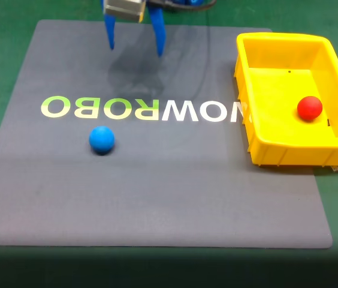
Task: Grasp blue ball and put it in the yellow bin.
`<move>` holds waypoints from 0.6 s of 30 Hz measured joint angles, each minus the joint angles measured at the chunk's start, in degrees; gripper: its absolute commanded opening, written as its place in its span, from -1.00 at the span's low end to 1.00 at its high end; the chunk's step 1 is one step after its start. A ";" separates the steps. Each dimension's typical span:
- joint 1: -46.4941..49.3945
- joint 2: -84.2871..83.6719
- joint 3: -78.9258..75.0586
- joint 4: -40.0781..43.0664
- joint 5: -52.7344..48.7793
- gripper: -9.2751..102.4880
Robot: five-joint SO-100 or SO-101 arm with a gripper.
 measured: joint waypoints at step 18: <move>2.20 -33.31 -30.85 -0.09 0.53 -0.22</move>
